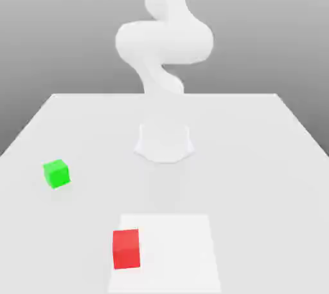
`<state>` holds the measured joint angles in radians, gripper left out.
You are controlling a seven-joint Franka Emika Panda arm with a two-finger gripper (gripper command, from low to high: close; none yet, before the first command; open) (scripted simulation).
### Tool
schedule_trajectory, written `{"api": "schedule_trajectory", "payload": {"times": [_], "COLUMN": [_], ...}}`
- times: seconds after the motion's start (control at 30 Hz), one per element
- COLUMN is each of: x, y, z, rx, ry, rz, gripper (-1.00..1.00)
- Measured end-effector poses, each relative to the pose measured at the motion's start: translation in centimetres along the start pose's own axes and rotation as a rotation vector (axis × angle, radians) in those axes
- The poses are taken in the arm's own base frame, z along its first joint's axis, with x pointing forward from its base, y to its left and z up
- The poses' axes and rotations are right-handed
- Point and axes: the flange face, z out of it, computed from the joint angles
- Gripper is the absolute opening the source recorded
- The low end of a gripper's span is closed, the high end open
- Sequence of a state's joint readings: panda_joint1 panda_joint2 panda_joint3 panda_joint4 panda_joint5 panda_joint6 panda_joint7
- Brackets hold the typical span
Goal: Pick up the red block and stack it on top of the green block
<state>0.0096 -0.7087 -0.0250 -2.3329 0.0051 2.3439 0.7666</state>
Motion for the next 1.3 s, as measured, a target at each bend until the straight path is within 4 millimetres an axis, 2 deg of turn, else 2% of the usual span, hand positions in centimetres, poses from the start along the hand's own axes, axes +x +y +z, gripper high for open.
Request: {"api": "schedule_trajectory", "payload": {"times": [0.17,0.37,0.53,0.67,0.73,0.9,0.93,1.17,1.3], "x": [-0.6,-3.6,-7.6,-11.3,-13.3,-16.3,-16.8,-16.9,-15.1], "y": [3.0,8.6,14.6,20.3,22.9,26.1,26.6,26.7,24.8], "z": [11.2,22.6,30.3,34.9,36.7,41.0,41.7,41.8,38.9], "rx": [-0.105,-0.231,-0.340,-0.432,-0.471,-0.487,-0.487,-0.488,-0.488], "ry": [-0.127,-0.270,-0.385,-0.473,-0.512,-0.528,-0.529,-0.530,-0.530], "rz": [-0.023,-0.050,-0.073,-0.088,-0.100,-0.107,-0.107,-0.106,-0.107], "gripper": [0.00,0.00,0.00,0.00,0.00,0.00,-1.00,-1.00,-1.00]}}
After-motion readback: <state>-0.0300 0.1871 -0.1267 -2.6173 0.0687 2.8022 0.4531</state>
